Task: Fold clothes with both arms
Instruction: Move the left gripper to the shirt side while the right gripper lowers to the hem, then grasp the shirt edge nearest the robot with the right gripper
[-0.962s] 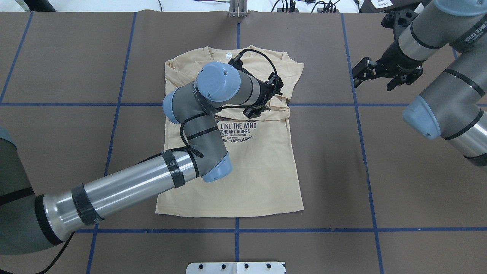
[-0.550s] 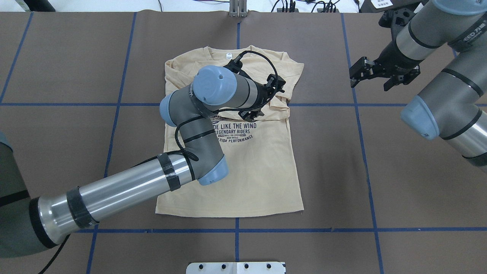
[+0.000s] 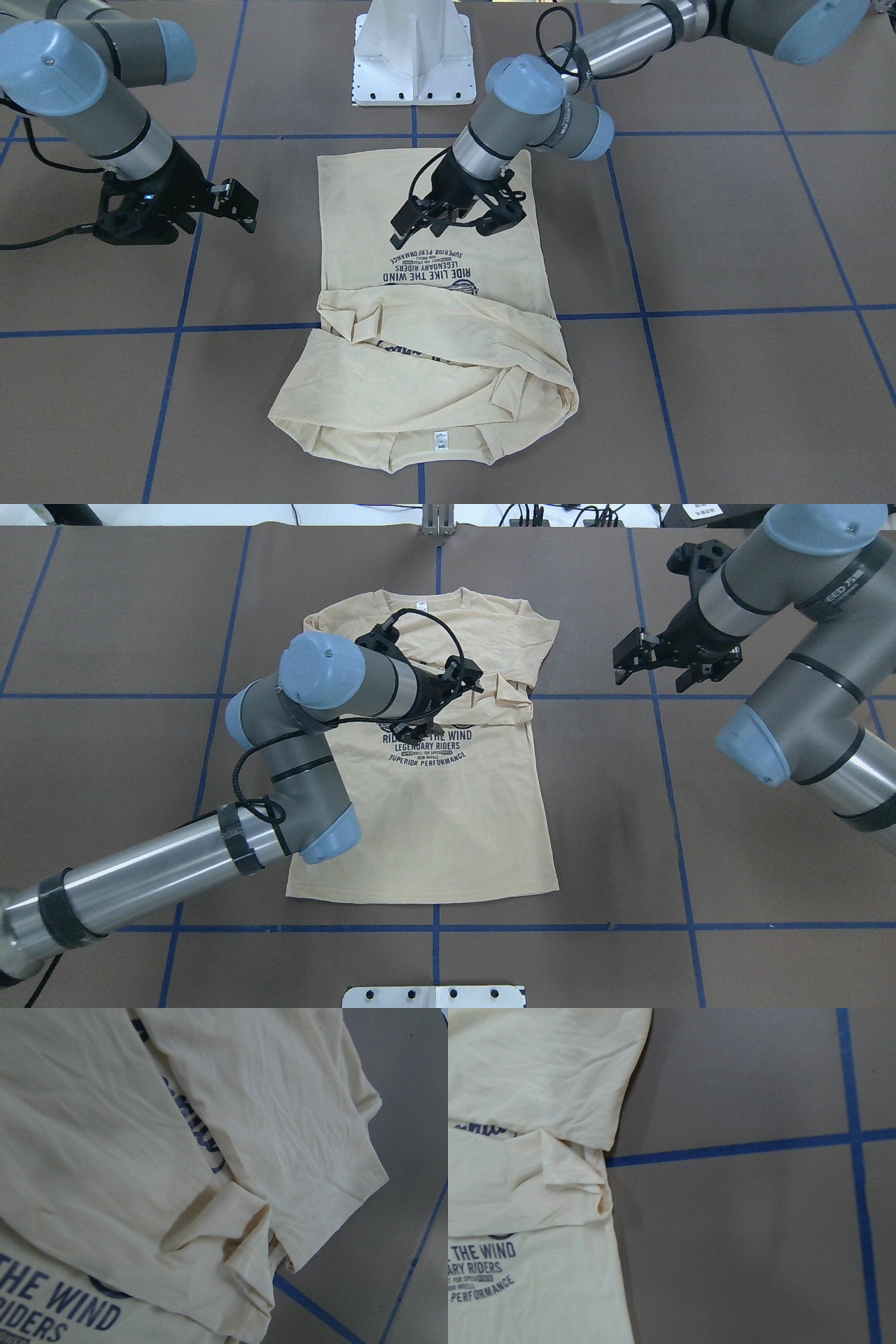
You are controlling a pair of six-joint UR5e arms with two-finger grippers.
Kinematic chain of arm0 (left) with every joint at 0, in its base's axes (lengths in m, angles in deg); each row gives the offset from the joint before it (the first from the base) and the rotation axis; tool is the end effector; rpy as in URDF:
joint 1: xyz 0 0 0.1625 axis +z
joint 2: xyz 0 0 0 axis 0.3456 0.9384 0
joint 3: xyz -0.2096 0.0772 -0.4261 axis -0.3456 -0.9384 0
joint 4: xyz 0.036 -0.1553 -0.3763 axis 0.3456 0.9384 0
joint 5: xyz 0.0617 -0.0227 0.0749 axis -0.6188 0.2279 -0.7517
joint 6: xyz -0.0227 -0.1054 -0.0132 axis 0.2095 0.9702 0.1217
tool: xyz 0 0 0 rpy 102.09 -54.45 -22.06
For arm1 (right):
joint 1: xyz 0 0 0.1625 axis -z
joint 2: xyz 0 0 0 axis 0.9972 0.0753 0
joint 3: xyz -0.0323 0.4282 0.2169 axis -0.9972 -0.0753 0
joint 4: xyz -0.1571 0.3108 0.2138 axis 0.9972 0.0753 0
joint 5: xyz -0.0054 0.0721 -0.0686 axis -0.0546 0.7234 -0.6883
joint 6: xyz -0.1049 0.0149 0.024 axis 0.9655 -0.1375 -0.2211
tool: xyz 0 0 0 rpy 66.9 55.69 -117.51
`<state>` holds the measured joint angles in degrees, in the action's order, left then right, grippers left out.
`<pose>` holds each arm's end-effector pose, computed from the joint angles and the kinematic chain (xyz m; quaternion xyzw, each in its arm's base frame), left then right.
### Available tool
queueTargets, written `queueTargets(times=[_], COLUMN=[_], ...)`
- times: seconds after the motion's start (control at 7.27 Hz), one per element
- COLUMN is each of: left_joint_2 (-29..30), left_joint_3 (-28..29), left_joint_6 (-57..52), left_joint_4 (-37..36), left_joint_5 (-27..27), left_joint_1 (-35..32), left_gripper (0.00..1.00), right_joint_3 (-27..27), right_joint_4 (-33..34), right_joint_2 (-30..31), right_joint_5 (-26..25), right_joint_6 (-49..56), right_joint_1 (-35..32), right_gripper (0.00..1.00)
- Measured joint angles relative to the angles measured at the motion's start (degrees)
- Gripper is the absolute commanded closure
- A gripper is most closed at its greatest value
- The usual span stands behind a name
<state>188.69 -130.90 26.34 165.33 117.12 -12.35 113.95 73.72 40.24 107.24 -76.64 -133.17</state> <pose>0.5522 -0.4743 0.2482 -0.0481 0.6190 -0.2690 0.7363 -0.3645 -0.5025 0.3526 -0.0119 -0.4502 0.0547 0.8912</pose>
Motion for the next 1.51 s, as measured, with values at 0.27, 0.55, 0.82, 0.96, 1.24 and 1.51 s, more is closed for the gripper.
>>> queueTargets(times=[0.27,0.55,0.82,0.96,1.24,1.51], left_joint_2=[-10.07,-15.70,-17.78,-17.96,-17.83,-17.47], left_joint_3=[-13.40,-21.45,-24.80,-25.27,-25.77,-26.06], left_joint_6=[-3.17,-3.68,-3.73,-3.73,-3.73,-3.74], left_joint_4=[-3.94,-4.69,-4.77,-4.80,-5.58,-6.73], left_joint_5=[1.33,1.59,1.46,1.38,1.23,1.19], left_joint_1=[-0.16,-0.20,-0.19,-0.19,-0.01,0.18], left_gripper=[0.00,0.00,0.00,0.00,0.00,0.00], right_joint_3=[1.03,1.02,0.85,0.52,-0.64,-2.37], right_joint_4=[-5.65,-7.65,-7.86,-7.85,-7.45,-7.20], right_joint_2=[0.61,1.42,1.90,2.30,3.04,3.13], right_joint_5=[-5.75,-12.01,-14.38,-14.62,-14.60,-14.40], right_joint_6=[-9.69,-14.33,-16.76,-17.09,-17.24,-17.26], right_joint_1=[8.43,17.19,22.42,23.77,25.04,25.51], right_gripper=[0.01,0.01,0.01,0.01,0.01,0.02])
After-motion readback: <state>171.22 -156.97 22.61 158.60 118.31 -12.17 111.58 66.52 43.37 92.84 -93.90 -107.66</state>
